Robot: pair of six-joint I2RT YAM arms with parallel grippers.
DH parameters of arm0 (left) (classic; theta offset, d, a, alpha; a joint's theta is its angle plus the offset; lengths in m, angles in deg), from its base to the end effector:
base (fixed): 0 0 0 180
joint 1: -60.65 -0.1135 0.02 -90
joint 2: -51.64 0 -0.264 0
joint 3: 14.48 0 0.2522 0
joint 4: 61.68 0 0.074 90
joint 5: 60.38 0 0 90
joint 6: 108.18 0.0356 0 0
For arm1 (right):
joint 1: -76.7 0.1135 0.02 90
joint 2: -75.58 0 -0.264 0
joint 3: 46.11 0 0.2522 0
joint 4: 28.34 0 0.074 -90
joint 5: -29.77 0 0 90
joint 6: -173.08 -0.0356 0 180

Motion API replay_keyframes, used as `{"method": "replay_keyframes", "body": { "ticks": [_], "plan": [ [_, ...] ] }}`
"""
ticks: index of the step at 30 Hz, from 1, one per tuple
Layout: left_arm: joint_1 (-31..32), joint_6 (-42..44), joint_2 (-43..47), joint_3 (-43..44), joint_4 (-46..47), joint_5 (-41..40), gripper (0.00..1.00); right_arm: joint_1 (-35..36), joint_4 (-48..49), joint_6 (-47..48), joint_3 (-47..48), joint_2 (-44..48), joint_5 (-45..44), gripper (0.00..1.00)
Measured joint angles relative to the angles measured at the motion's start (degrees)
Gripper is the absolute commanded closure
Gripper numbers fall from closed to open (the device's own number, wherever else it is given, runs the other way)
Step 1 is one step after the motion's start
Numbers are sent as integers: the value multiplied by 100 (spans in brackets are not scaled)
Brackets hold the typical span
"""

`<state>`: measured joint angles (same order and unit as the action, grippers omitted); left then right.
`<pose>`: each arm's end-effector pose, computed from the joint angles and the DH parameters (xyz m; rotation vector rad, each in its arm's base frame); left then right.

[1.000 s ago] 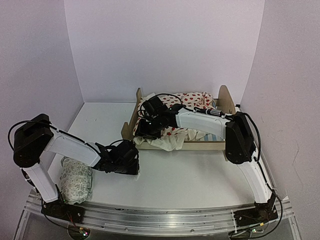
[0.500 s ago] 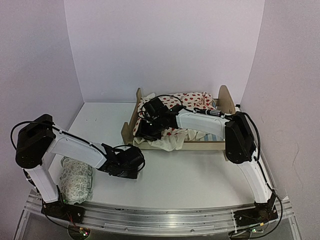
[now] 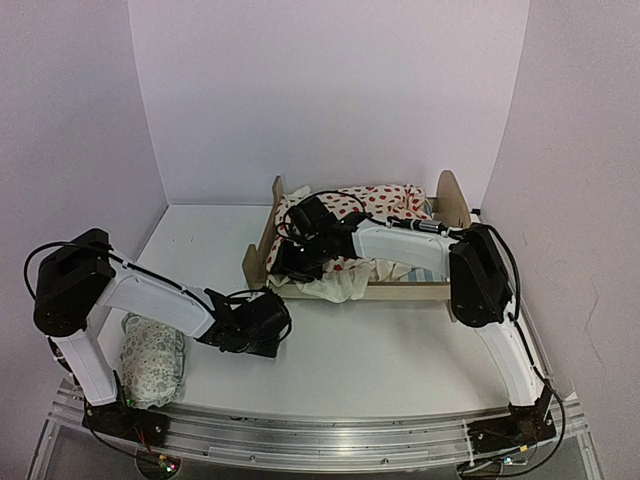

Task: Set up the pet bed
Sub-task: Tie the left ropes of the mattress closest to the robot on the bed frame base.

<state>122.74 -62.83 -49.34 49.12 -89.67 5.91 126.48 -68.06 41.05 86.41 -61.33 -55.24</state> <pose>0.1601 -0.2718 0.1227 0.2718 2.5446 -0.1277 0.3482 0.4165 0.1984 -0.2163 2.5061 0.8409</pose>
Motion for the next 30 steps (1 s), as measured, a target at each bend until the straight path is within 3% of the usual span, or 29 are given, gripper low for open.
{"method": "replay_keyframes", "body": {
  "ticks": [15, 30],
  "plan": [
    [-68, 531, 1101, -914, 627, 184, 100, -31, 63, -21, -50, 62, 421, 49],
    [-895, 836, 1991, -1313, 1036, 685, 100, -35, -36, -81, -715, 1016, 1116, 46]
  ]
}}
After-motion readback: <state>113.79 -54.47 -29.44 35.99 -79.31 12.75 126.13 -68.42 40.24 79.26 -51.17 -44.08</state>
